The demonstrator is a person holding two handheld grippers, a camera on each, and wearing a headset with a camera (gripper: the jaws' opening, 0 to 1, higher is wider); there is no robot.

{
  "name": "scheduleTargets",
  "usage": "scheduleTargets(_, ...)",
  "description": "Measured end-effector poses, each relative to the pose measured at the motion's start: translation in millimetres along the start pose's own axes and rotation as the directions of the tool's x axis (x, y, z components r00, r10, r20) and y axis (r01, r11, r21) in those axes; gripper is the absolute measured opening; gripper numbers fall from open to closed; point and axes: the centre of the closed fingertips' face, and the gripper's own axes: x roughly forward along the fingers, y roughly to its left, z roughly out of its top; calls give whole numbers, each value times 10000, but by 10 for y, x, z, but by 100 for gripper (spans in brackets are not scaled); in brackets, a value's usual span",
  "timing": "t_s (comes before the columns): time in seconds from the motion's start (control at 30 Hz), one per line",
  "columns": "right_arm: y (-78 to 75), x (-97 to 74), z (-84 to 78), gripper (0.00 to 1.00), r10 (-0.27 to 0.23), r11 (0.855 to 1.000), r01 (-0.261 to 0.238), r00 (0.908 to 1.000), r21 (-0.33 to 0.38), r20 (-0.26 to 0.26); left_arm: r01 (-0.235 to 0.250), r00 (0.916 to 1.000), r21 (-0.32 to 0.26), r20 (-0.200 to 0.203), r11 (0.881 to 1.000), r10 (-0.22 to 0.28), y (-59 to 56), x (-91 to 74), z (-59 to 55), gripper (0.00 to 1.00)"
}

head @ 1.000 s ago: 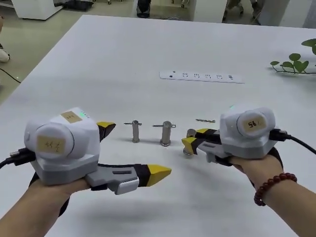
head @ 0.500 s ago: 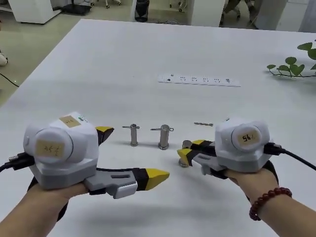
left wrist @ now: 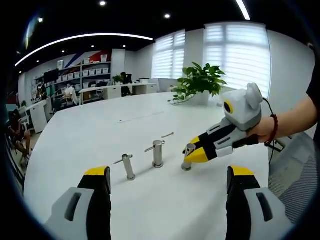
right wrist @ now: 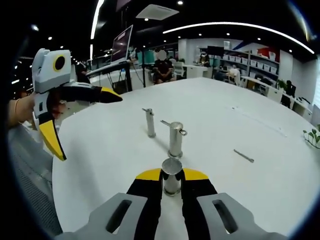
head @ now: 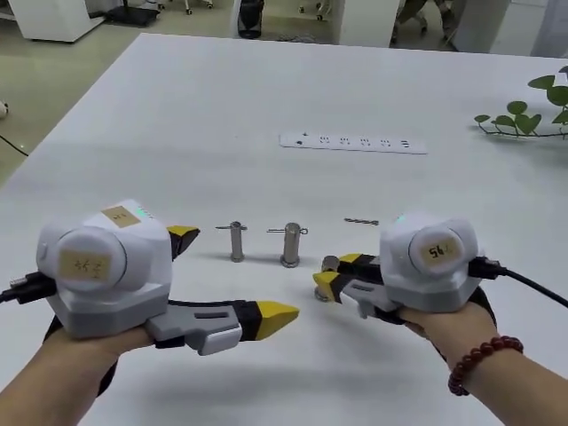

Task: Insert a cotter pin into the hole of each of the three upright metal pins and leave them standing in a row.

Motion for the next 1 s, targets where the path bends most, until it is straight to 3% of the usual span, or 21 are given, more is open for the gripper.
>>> scheduleTargets(0.23,21,-51,28,15,126,9996,-132,9996,253,233,-30,10000,-6,10,10000,30,5,-6,-1,96)
scheduleTargets(0.43,-33,-132,84,20,256,9994,-257,9996,218,85,-24,10000,-10,-23,10000,24,-1,-3,-8,97)
scheduleTargets(0.7,-74,-287,225,18,635,9980,-633,9975,-74,303,-53,9999,-172,124,9998,56,7,-8,10,98)
scheduleTargets(1.0,-297,-365,343,19,500,9974,-497,9987,-531,28,-66,9996,-243,274,9997,73,7,-1,29,98)
